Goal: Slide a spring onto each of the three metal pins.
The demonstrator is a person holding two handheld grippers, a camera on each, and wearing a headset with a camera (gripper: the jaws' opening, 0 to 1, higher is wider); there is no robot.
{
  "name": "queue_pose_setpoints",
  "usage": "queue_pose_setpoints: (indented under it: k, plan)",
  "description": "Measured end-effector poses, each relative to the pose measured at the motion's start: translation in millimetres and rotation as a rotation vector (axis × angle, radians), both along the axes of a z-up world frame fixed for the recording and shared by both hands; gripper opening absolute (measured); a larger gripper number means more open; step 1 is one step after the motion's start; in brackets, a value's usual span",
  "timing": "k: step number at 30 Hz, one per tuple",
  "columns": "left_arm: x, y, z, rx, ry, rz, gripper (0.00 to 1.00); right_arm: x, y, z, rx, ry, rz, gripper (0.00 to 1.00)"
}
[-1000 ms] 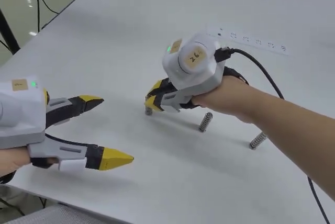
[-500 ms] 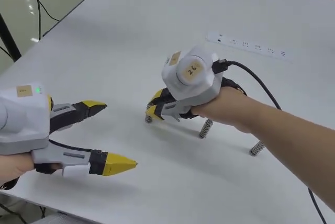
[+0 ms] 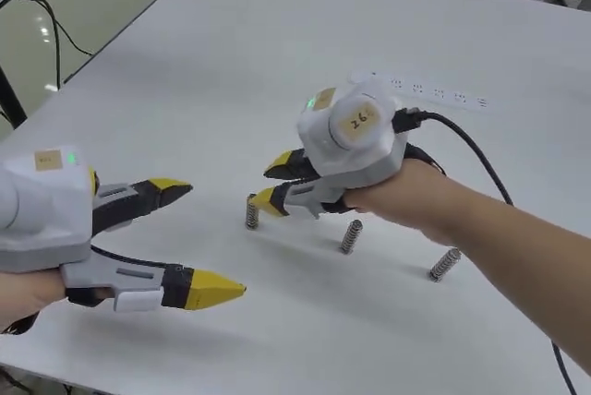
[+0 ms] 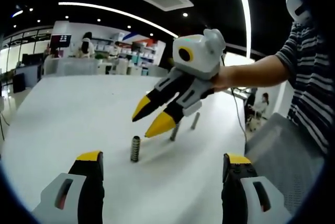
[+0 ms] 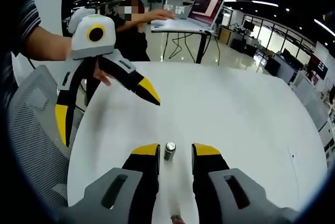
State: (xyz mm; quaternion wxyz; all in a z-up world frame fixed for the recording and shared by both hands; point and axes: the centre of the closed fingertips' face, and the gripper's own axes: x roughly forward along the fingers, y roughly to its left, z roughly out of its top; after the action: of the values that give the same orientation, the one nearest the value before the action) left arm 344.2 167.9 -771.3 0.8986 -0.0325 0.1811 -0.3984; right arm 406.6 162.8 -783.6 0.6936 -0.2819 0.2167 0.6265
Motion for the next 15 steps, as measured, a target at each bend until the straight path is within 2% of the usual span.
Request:
queue_pose_setpoints:
  k: [9, 13, 15]
  plan:
    - [4.8, -6.8, 7.4, 0.007, -0.014, -0.015, 0.91, -0.1, -29.0, 12.7, 0.069, 0.008, -0.076, 0.28]
    - [7.5, -8.6, 9.4, 0.008, -0.019, -0.015, 0.90, -5.7, -40.2, 20.2, 0.116, 0.005, -0.102, 0.30]
    - [7.9, -10.3, 10.2, 0.007, -0.020, -0.019, 0.90, -9.8, -47.5, 23.7, 0.138, -0.003, -0.110, 0.34]
